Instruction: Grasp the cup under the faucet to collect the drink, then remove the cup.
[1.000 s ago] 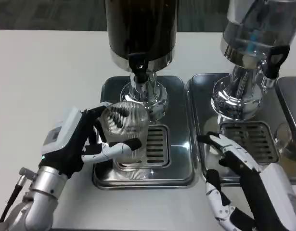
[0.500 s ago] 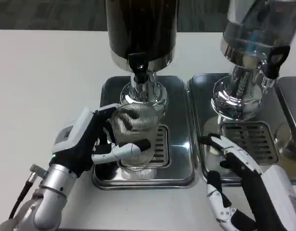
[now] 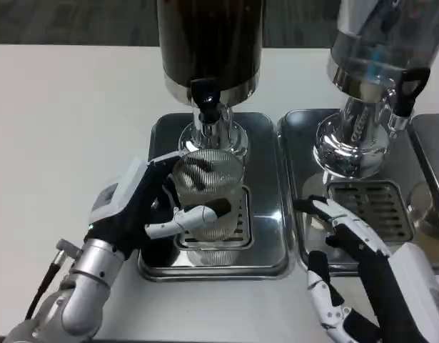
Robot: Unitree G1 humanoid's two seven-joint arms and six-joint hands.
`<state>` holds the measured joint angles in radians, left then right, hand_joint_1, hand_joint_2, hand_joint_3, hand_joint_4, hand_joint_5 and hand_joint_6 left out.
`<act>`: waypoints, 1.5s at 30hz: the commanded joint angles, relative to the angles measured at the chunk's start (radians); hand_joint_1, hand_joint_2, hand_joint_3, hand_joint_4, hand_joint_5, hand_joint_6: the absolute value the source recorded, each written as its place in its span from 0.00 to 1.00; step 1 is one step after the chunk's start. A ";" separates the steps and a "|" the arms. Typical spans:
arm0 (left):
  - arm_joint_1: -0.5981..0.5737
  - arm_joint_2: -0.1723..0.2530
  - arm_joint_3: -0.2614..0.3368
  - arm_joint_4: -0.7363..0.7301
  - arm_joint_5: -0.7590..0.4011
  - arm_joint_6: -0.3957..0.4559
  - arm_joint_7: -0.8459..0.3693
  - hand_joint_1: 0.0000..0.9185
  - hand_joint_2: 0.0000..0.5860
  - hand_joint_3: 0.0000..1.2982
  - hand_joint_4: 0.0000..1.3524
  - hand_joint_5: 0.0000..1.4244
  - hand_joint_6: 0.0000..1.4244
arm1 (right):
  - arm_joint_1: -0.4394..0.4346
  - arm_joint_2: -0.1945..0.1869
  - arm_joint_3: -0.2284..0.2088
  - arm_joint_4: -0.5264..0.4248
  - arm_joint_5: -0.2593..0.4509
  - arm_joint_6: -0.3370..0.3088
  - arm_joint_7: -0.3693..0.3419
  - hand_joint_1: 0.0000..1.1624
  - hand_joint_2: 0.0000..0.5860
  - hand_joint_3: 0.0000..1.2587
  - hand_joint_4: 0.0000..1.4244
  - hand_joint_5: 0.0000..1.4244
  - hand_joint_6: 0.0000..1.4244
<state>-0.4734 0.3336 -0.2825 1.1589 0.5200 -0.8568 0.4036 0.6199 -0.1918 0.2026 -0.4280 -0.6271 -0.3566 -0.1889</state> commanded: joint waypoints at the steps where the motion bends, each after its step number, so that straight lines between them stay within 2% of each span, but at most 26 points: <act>1: -0.012 -0.013 0.006 0.018 -0.023 0.014 -0.032 0.28 0.26 0.37 0.40 0.56 0.67 | 0.008 0.002 -0.004 -0.001 0.004 0.003 -0.001 0.47 0.99 0.20 0.11 0.10 0.24; 8: -0.012 -0.010 -0.005 0.013 -0.018 0.020 -0.039 0.26 0.24 0.32 0.35 0.50 0.62 | 0.007 0.001 -0.004 -0.001 0.011 0.001 0.002 0.47 0.99 0.20 0.12 0.11 0.25; 14: -0.005 0.007 -0.014 0.005 -0.007 0.024 -0.036 0.20 0.21 0.29 0.28 0.40 0.49 | -0.001 0.003 0.002 0.007 0.017 0.002 0.006 0.47 0.99 0.21 0.12 0.11 0.25; 19: 0.002 0.031 -0.011 -0.003 -0.003 0.016 -0.031 0.16 0.17 0.25 0.24 0.37 0.42 | -0.019 0.014 0.011 0.005 0.004 0.018 0.011 0.46 0.99 0.21 0.12 0.11 0.25; 25: 0.015 0.046 -0.011 -0.009 -0.003 0.003 -0.038 0.13 0.15 0.19 0.20 0.32 0.38 | -0.023 0.024 0.022 0.011 -0.002 0.022 0.009 0.46 0.98 0.20 0.12 0.11 0.25; 40: 0.022 0.073 -0.013 -0.029 0.003 0.000 -0.038 0.11 0.14 0.18 0.16 0.27 0.32 | -0.004 0.035 0.034 0.001 -0.016 0.019 -0.004 0.45 0.97 0.20 0.12 0.11 0.26; 45: 0.022 0.082 -0.019 -0.037 0.017 0.016 -0.034 0.09 0.13 0.13 0.09 0.21 0.27 | -0.007 0.031 0.029 -0.006 -0.014 0.020 0.002 0.45 0.97 0.20 0.12 0.12 0.26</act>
<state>-0.4645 0.4000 -0.2928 1.1312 0.5243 -0.8577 0.3723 0.6108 -0.1633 0.2362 -0.4223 -0.6423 -0.3408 -0.1815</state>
